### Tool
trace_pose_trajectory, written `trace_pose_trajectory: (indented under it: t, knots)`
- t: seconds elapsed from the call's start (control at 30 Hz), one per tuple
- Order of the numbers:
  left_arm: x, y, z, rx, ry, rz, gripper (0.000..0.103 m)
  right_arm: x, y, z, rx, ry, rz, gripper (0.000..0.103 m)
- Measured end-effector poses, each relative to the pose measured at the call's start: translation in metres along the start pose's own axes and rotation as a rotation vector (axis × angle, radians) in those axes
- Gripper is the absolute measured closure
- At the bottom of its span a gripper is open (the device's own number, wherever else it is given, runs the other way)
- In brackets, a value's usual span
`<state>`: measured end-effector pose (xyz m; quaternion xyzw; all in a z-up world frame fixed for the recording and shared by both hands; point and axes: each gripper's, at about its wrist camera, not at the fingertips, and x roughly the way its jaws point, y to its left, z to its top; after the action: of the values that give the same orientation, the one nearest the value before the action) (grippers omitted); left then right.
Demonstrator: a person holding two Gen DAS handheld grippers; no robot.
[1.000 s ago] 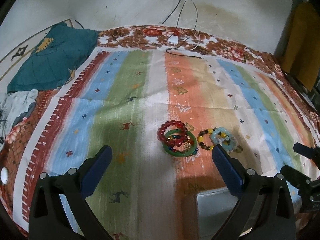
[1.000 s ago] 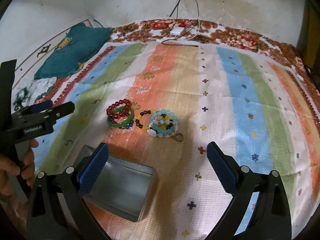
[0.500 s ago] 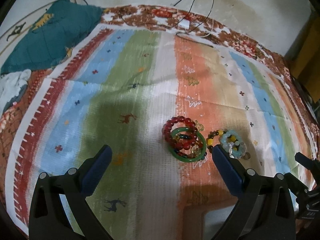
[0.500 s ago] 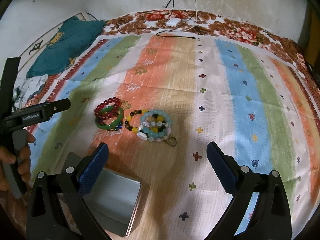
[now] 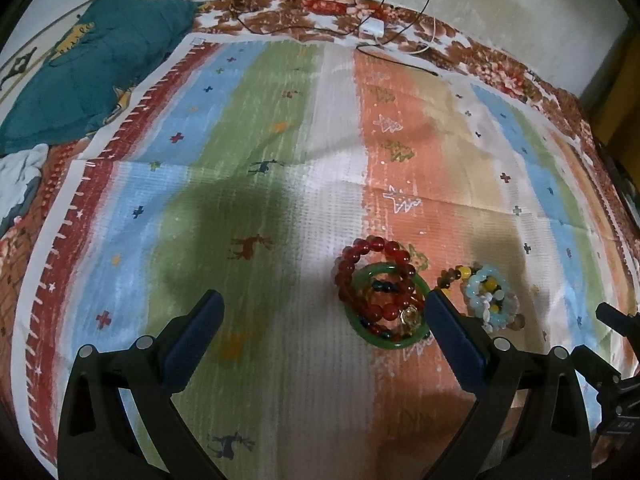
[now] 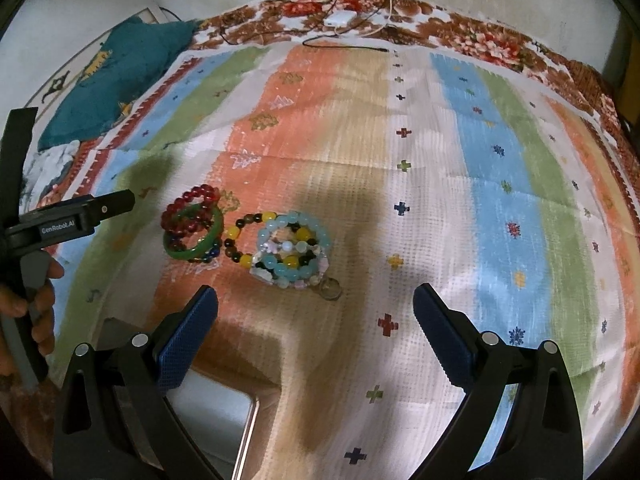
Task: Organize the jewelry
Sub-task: 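Move left tool to the red bead bracelet while right tool approaches the white bead strand, then close left gripper on red bead bracelet while right gripper closes on white bead strand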
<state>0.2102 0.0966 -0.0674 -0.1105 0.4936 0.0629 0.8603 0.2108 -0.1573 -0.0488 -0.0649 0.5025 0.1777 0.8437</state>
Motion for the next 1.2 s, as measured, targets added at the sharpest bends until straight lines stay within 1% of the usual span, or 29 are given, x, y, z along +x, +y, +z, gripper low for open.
trace_pose_trajectory:
  t: [0.17, 0.23, 0.3, 0.47, 0.57, 0.73, 0.8, 0.93, 1.07, 1.13, 1.2]
  knots:
    - [0.016, 0.000, 0.005, 0.006, 0.033, 0.025, 0.006, 0.013, -0.003, 0.005, 0.012, 0.031, 0.016, 0.004]
    - [0.022, 0.000, 0.006, 0.012, 0.046, 0.029, 0.012, 0.018, -0.004, 0.007, 0.020, 0.046, 0.028, 0.004]
    - [0.027, 0.002, 0.007, 0.010, 0.054, 0.031, 0.013, 0.023, -0.005, 0.008, 0.029, 0.057, 0.037, 0.004]
    - [0.032, 0.002, 0.010, -0.010, 0.070, 0.005, 0.017, 0.031, -0.004, 0.013, 0.009, 0.062, 0.024, 0.005]
    - [0.036, 0.000, 0.011, -0.011, 0.077, -0.003, 0.021, 0.039, -0.005, 0.014, 0.012, 0.084, 0.030, 0.018]
    - [0.046, 0.000, 0.012, -0.010, 0.102, -0.004, 0.030, 0.051, -0.010, 0.016, 0.031, 0.113, 0.046, 0.020]
    - [0.050, 0.002, 0.014, -0.016, 0.111, -0.008, 0.034, 0.056, -0.012, 0.017, 0.047, 0.124, 0.054, 0.025]
    - [0.059, 0.004, 0.017, -0.015, 0.123, -0.016, 0.038, 0.066, -0.017, 0.019, 0.060, 0.146, 0.064, 0.031]
    - [0.067, 0.005, 0.020, -0.013, 0.137, -0.020, 0.043, 0.073, -0.018, 0.020, 0.069, 0.165, 0.075, 0.042]
    - [0.071, 0.004, 0.020, -0.011, 0.145, -0.026, 0.046, 0.078, -0.019, 0.020, 0.071, 0.176, 0.077, 0.044]
    - [0.073, 0.003, 0.021, -0.003, 0.147, -0.028, 0.046, 0.081, -0.019, 0.021, 0.075, 0.186, 0.088, 0.046]
